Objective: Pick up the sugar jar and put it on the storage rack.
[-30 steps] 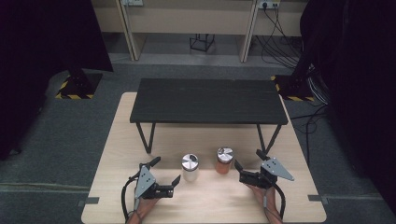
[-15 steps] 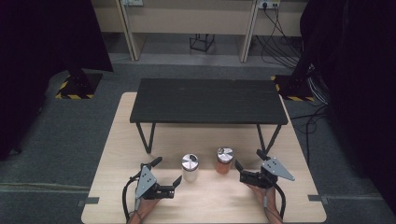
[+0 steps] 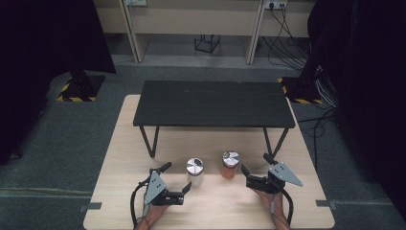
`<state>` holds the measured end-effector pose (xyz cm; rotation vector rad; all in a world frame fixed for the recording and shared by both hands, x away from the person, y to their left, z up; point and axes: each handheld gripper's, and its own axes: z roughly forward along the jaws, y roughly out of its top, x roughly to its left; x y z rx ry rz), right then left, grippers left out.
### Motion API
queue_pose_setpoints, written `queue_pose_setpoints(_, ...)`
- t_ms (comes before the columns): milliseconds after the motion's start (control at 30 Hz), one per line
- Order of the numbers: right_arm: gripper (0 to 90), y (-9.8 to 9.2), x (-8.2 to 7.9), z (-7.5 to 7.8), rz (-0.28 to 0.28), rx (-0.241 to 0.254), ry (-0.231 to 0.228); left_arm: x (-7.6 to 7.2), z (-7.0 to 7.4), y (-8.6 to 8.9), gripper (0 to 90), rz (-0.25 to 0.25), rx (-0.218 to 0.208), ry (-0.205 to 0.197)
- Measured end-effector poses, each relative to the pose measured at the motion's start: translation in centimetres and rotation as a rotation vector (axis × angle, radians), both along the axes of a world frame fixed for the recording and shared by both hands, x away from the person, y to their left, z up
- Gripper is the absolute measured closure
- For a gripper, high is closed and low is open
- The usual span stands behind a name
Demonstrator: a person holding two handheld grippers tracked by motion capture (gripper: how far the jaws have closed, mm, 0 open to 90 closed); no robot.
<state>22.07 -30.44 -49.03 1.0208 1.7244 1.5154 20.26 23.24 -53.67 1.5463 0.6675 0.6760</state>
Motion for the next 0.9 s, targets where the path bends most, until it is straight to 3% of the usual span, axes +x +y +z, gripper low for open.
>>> queue_pose_setpoints(100, 0.3, 0.0, 0.0, 0.0, 0.001, 0.001, 0.001, 0.2, 0.2, -0.4, 0.0, -0.004, 0.024, -0.001)
queue_pose_setpoints(433, 0.3, -0.1, 0.1, 0.0, 0.008, 0.000, 0.001, 1.0, 0.8, -1.4, 0.0, -0.004, 0.026, 0.010)
queue_pose_setpoints(733, 0.3, -0.2, 0.1, 0.0, 0.011, 0.001, 0.000, 1.9, 1.1, -2.9, 1.5, -0.011, 0.061, 0.054)
queue_pose_setpoints(900, 0.3, -0.2, 0.1, 0.0, 0.015, -0.001, 0.000, 2.1, 1.2, -3.7, 5.1, -0.010, 0.068, 0.058)
